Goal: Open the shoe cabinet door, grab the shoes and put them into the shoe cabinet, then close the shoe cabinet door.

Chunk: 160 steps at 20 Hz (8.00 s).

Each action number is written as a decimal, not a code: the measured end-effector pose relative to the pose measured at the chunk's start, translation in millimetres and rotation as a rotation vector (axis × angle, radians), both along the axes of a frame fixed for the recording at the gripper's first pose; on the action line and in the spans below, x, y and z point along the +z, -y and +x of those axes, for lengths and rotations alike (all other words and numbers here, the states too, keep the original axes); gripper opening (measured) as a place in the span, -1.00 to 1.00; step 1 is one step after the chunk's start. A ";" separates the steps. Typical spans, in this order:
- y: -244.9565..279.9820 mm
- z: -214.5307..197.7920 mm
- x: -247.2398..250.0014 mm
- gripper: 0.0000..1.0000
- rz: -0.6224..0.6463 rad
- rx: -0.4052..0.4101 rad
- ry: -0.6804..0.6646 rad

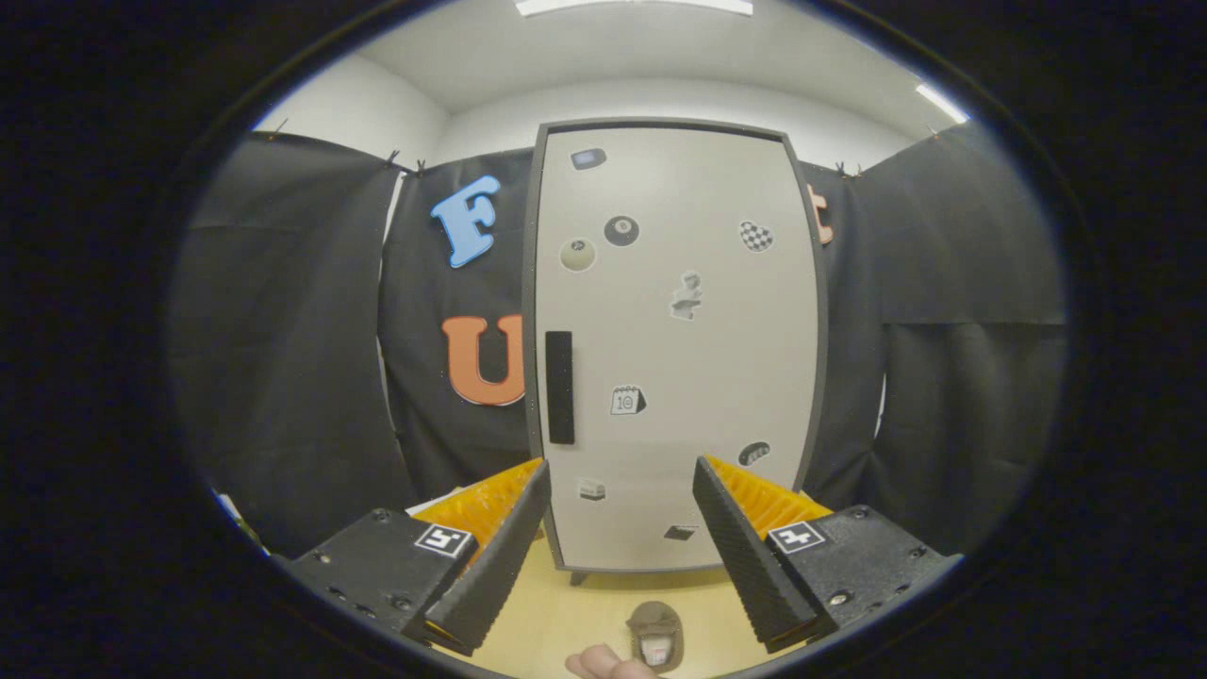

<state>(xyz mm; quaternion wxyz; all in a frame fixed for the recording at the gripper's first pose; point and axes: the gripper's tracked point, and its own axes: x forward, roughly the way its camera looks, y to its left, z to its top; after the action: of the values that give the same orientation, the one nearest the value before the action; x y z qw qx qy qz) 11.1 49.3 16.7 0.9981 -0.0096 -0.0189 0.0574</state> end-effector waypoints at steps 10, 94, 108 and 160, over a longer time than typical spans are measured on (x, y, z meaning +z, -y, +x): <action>-65.7 83.0 47.3 0.98 0.015 0.105 0.061; 208.2 -101.6 -19.6 0.20 0.167 0.001 0.217; 120.8 -76.1 -148.1 1.00 0.188 0.039 0.133; -15.5 111.5 -270.9 -0.88 0.041 0.156 -0.082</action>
<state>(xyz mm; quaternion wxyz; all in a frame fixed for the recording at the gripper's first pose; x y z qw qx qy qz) 122.6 64.8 -254.2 0.9905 0.0148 0.0204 0.1351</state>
